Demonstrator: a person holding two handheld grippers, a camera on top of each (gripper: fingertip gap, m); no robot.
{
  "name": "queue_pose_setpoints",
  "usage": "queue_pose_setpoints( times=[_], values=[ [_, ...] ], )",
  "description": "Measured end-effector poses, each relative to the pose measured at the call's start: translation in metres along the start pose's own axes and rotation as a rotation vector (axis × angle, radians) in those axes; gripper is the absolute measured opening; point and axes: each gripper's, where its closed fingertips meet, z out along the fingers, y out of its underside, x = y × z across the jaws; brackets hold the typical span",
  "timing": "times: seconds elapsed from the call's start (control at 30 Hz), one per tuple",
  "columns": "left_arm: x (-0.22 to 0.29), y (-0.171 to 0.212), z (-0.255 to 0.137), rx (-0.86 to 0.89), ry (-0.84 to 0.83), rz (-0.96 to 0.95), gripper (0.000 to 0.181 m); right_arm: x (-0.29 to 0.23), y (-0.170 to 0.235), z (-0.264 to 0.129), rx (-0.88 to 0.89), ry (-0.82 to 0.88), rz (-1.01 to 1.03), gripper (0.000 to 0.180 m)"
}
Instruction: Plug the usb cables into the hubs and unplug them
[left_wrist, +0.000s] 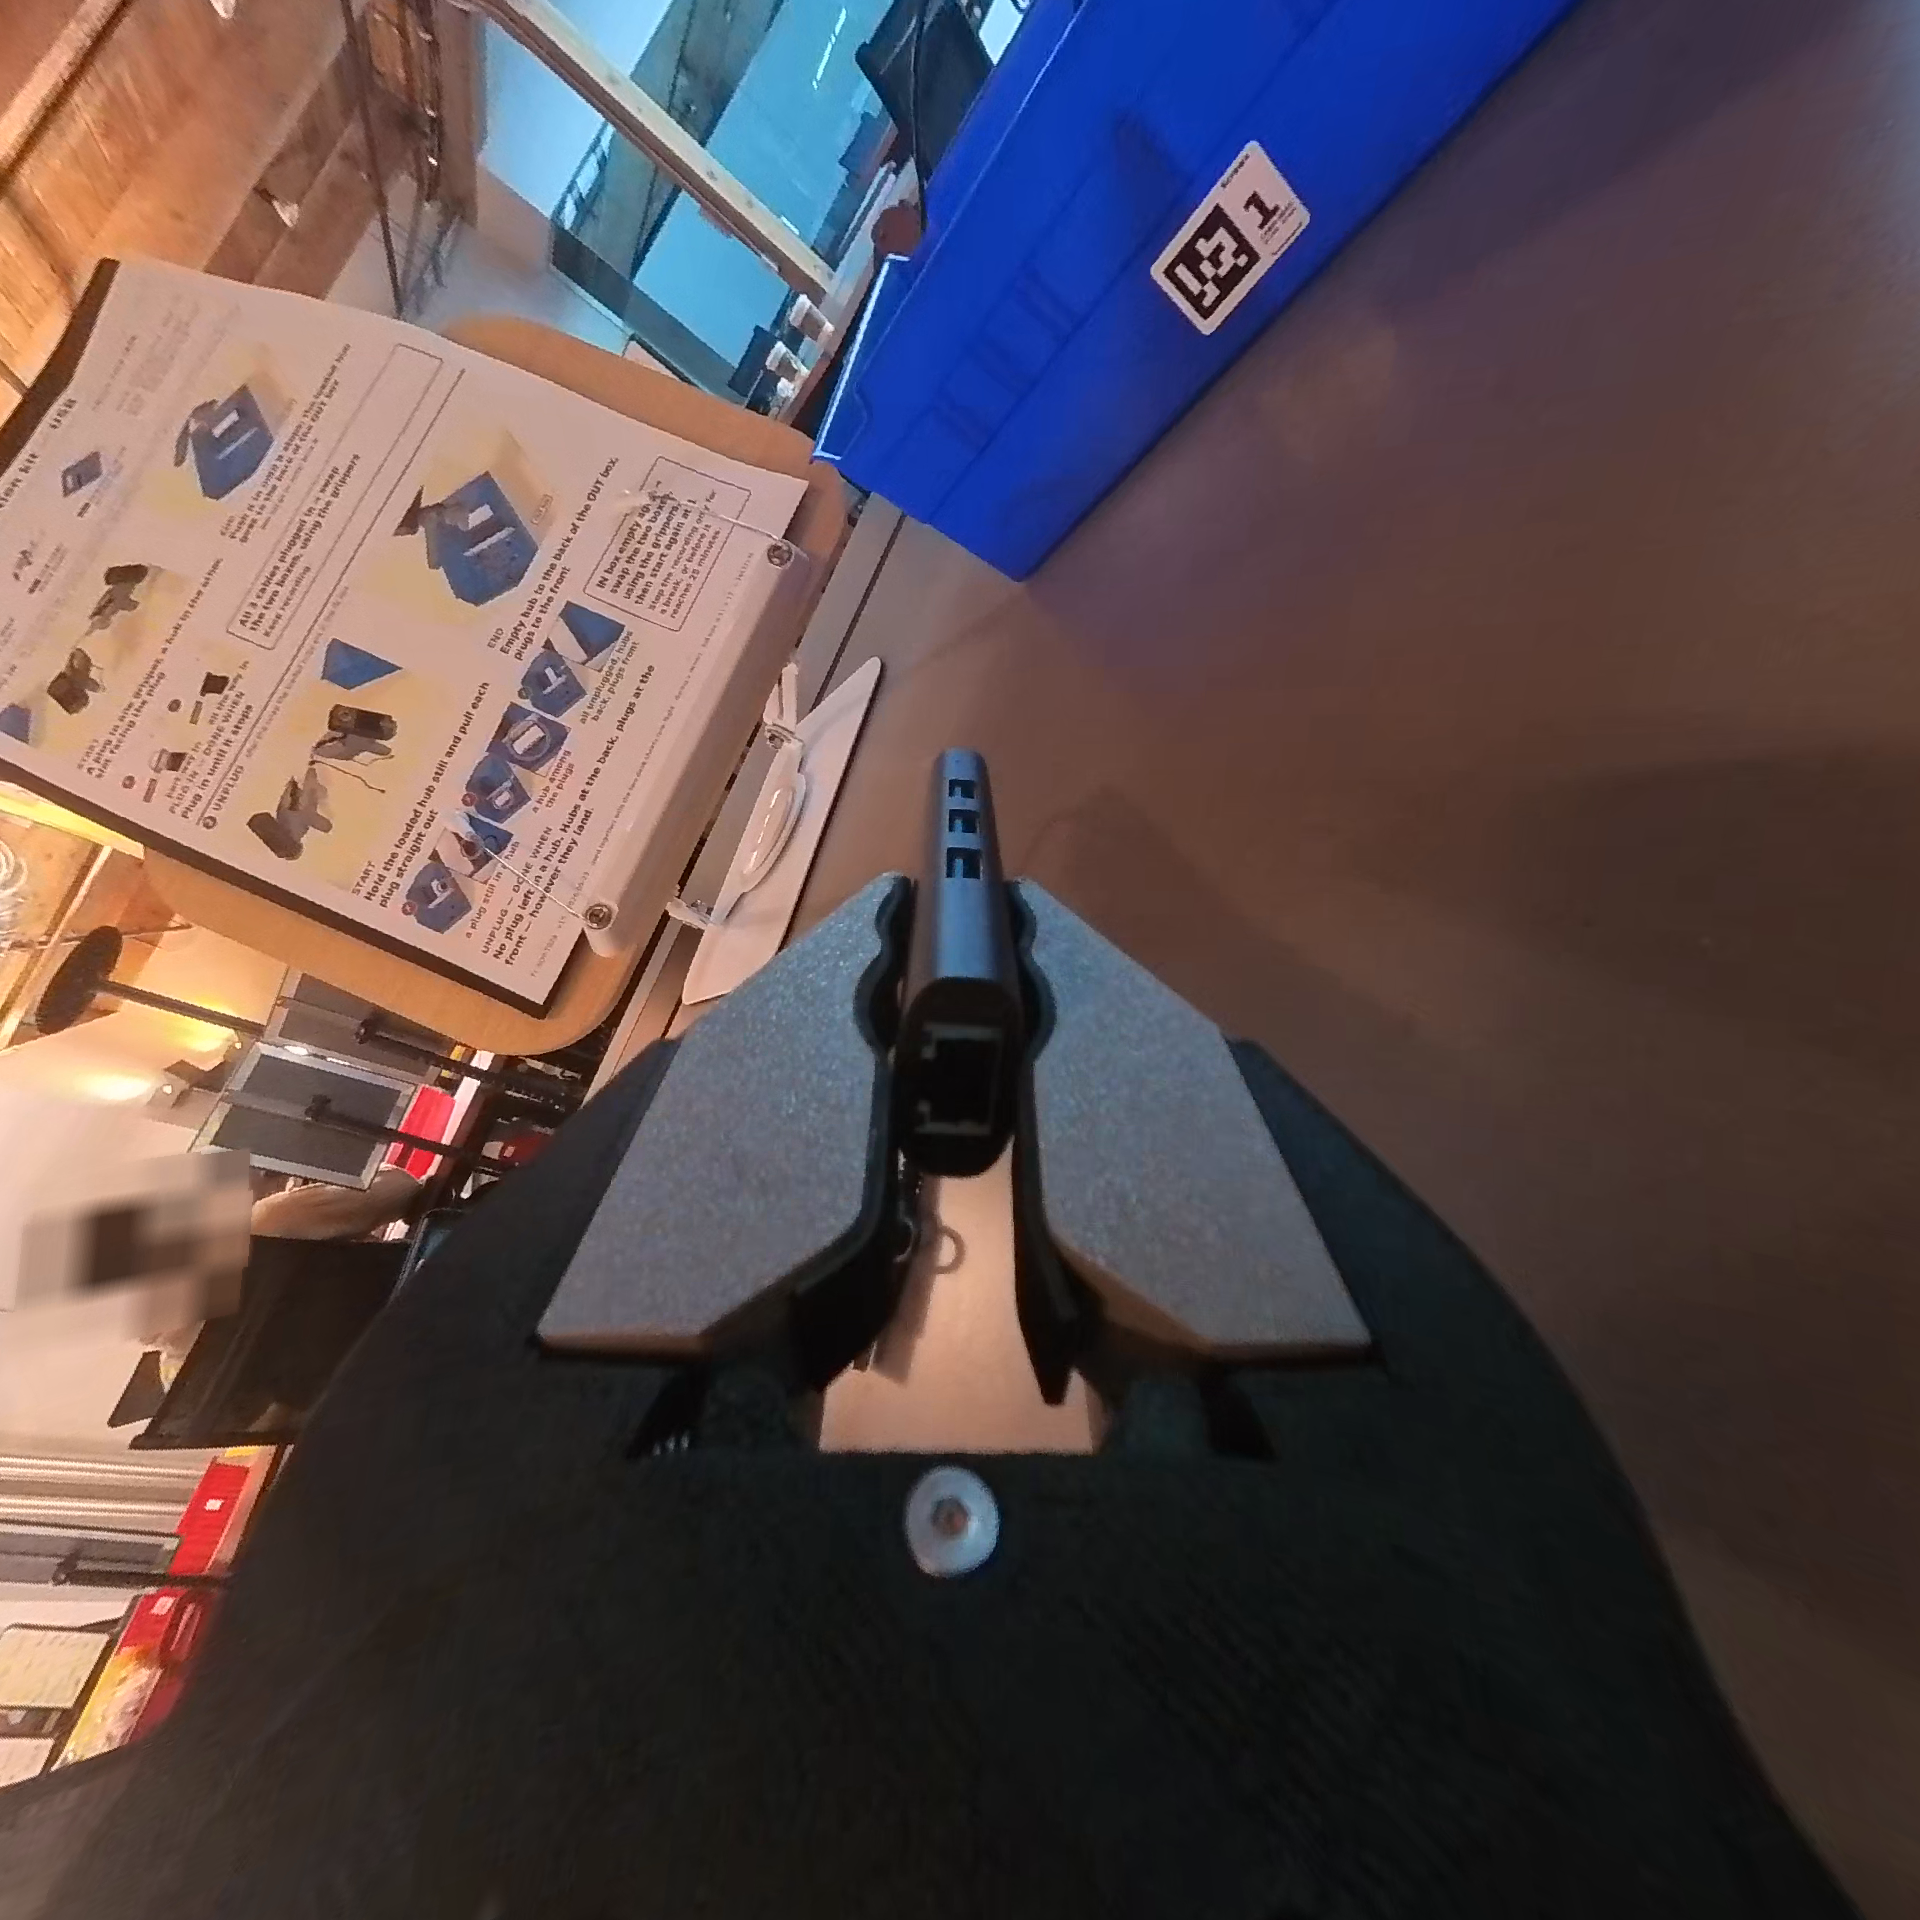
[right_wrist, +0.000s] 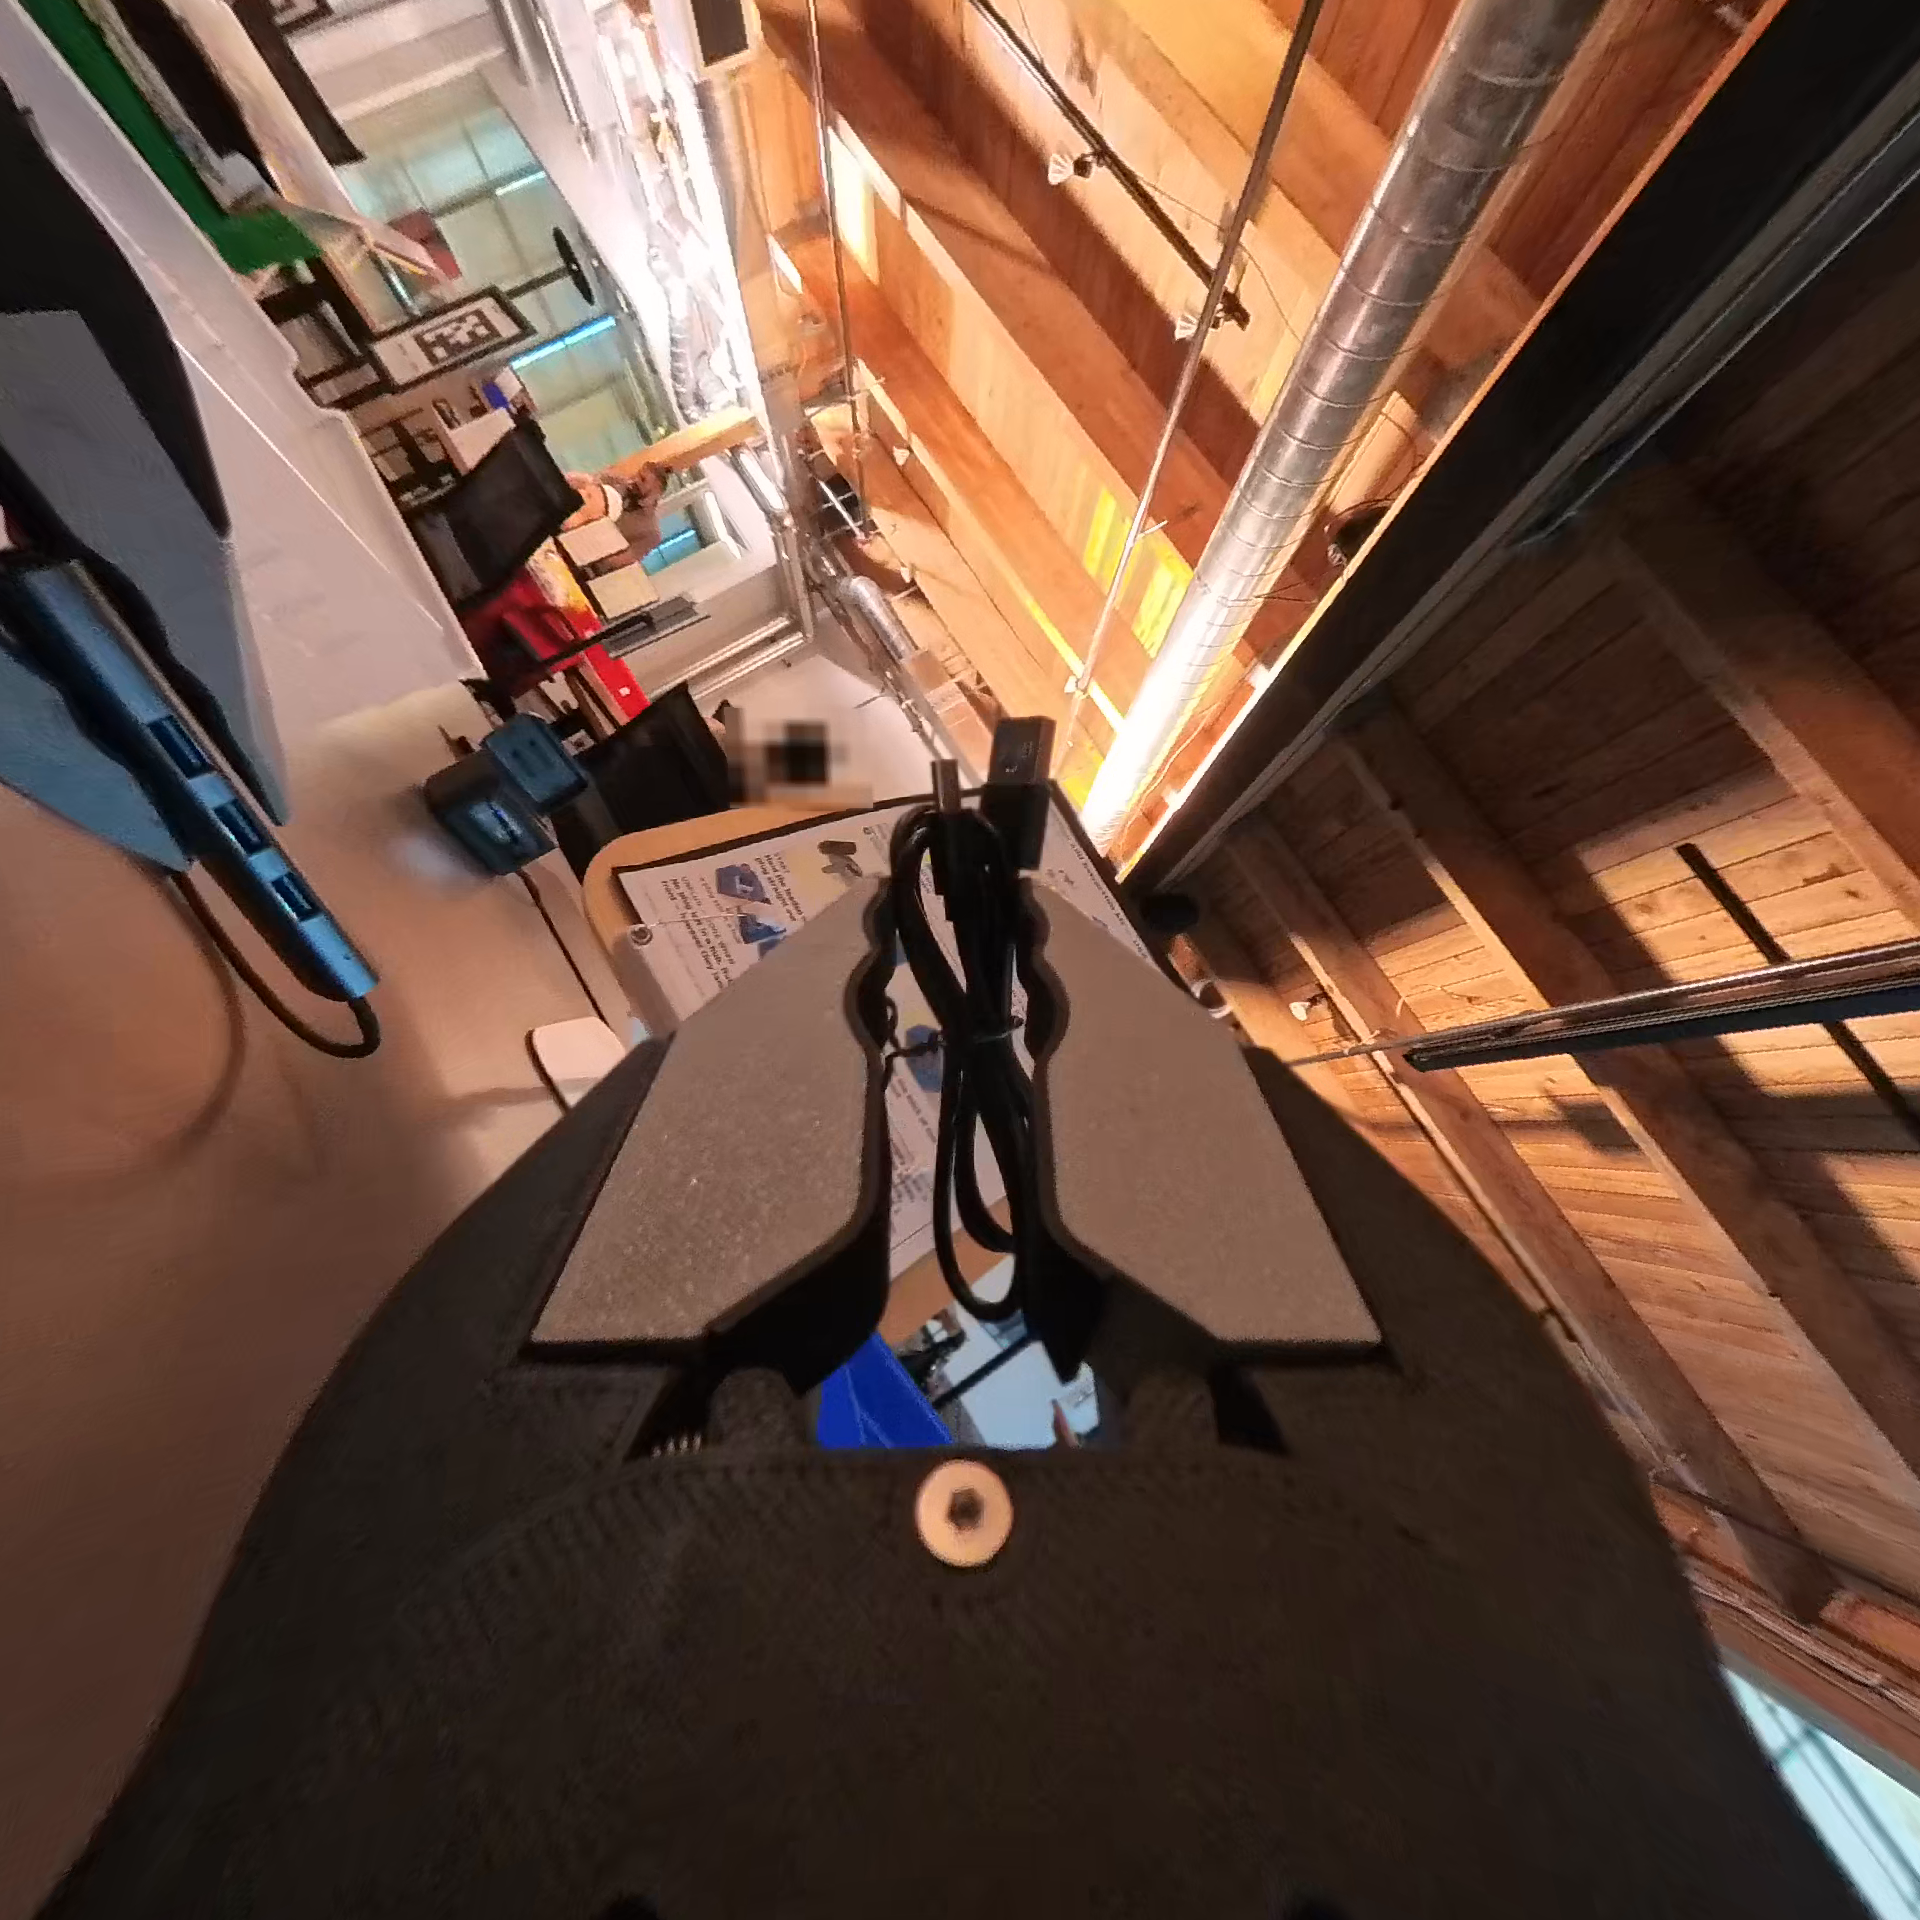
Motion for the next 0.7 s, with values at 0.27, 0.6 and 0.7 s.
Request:
queue_pose_setpoints(
  times=[0.27, 0.6, 0.7],
  values=[
    [0.000, 0.001, 0.000, -0.005, -0.012, 0.004, 0.014, -0.019, 0.004, 0.004, -0.033, -0.168, 0.067, 0.018],
    [-0.021, -0.012, -0.010, -0.024, -0.268, 0.255, 0.014, -0.093, -0.004, -0.021, -0.299, -1.080, 0.941, 0.019],
    [-0.023, -0.017, -0.013, -0.039, -0.340, 0.363, 0.014, -0.104, -0.013, -0.034, -0.347, -1.258, 1.152, 0.019]
  ],
)
